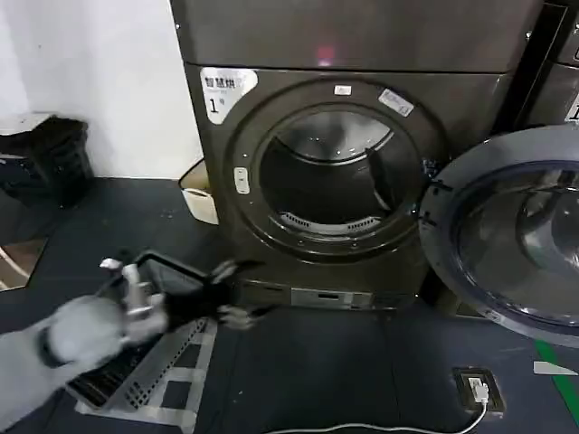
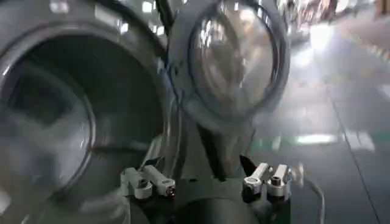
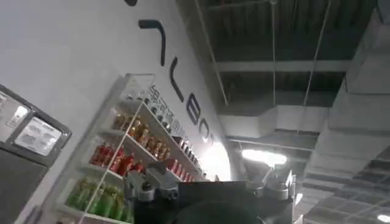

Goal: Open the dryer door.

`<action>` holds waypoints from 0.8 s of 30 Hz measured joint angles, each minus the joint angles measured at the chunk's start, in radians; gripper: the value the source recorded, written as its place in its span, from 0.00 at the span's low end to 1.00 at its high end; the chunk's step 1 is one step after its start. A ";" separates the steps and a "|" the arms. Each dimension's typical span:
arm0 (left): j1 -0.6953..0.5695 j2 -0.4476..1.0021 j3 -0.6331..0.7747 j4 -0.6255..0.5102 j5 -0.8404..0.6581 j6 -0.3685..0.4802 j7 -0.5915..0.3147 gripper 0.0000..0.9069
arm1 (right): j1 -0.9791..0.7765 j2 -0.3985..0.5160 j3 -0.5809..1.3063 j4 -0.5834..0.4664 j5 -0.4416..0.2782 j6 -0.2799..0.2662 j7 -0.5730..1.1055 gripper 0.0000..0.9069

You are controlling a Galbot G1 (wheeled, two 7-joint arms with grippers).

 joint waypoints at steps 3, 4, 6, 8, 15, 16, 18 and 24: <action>0.096 0.102 -0.090 -0.005 0.010 0.037 0.006 1.00 | 0.015 -0.004 -0.007 -0.005 -0.004 0.001 -0.006 1.00; 0.113 0.131 -0.110 -0.005 0.008 0.045 0.007 1.00 | 0.020 -0.004 -0.012 -0.006 -0.005 0.002 -0.008 1.00; 0.145 0.191 -0.139 -0.002 0.019 0.050 0.016 1.00 | 0.028 -0.003 -0.020 -0.006 -0.005 0.003 -0.016 1.00; 0.169 0.242 -0.152 0.011 0.042 0.051 0.028 1.00 | 0.034 -0.005 -0.024 -0.010 -0.005 0.008 -0.023 1.00; 0.234 0.374 -0.187 0.122 0.129 0.027 0.073 1.00 | 0.031 -0.023 -0.010 -0.030 0.002 0.012 -0.028 1.00; 0.246 0.389 -0.190 0.140 0.143 0.020 0.074 1.00 | 0.030 -0.025 -0.008 -0.033 0.004 0.013 -0.029 1.00; 0.267 0.416 -0.194 0.168 0.162 0.005 0.076 1.00 | 0.029 -0.028 -0.007 -0.041 0.011 0.015 -0.029 1.00; 0.328 0.491 -0.196 0.194 0.233 -0.021 0.058 1.00 | 0.024 -0.033 -0.003 -0.051 0.030 0.015 -0.031 1.00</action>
